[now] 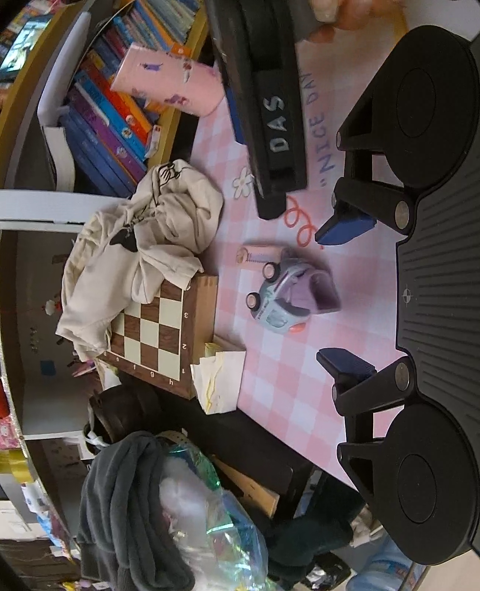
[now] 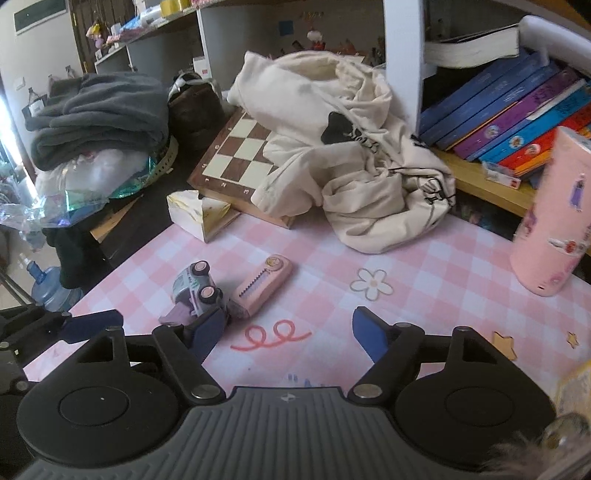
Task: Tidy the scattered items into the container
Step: 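Grasp the grey-purple toy car with the left tool while the right tool grasps the pink comb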
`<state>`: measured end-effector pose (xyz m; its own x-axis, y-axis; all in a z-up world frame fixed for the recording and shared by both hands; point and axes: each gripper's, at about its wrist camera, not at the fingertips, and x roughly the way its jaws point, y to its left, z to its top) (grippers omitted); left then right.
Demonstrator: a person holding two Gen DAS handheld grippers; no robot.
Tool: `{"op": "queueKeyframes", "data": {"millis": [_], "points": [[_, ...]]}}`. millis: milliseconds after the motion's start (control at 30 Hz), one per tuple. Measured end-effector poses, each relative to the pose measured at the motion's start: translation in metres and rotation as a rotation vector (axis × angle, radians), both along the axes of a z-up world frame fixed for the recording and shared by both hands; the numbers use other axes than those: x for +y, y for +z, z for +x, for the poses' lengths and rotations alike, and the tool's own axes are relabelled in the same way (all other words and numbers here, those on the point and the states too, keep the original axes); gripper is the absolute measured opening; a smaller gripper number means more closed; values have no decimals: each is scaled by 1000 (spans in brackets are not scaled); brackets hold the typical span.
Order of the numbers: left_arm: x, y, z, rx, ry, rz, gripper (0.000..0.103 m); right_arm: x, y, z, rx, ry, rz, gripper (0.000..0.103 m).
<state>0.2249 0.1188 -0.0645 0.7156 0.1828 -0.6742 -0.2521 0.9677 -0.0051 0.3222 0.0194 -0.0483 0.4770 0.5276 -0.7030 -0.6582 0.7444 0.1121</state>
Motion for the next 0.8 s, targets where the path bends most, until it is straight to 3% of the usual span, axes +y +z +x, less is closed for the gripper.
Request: {"op": "queueKeyframes", "data": {"millis": [200, 333, 400, 800], "points": [[8, -15, 18, 12, 17, -33, 43, 15, -15, 21, 37, -3, -15, 71], [13, -22, 23, 15, 24, -49, 41, 24, -21, 33, 56, -7, -14, 70], [17, -24, 24, 7, 20, -68, 29, 31, -23, 38, 66, -3, -12, 70], [37, -17, 3, -17, 60, -93, 29, 78, -38, 48, 92, 25, -45, 56]]}}
